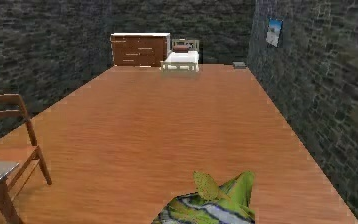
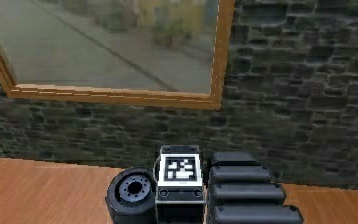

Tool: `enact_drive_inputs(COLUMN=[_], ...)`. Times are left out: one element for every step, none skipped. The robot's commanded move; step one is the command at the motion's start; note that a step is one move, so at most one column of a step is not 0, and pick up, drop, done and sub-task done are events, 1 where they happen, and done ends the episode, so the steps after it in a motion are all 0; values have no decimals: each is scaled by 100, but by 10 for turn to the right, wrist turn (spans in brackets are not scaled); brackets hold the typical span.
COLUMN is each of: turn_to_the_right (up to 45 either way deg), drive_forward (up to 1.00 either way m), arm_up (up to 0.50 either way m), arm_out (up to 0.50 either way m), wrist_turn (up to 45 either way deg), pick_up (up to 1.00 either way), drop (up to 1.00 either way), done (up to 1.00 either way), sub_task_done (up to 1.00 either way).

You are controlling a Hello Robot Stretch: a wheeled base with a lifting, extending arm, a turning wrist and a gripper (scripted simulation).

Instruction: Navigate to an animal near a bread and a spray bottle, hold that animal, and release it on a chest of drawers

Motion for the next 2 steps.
enact_drive_inputs(turn_to_the_right=[-150, 0], drive_forward=[0, 100], arm_up=[0, 0], arm_out=[0, 0], wrist_turn=[0, 0], pick_up=[0, 0], drop=[0, 0], done=[0, 0], sub_task_done=[0, 0])
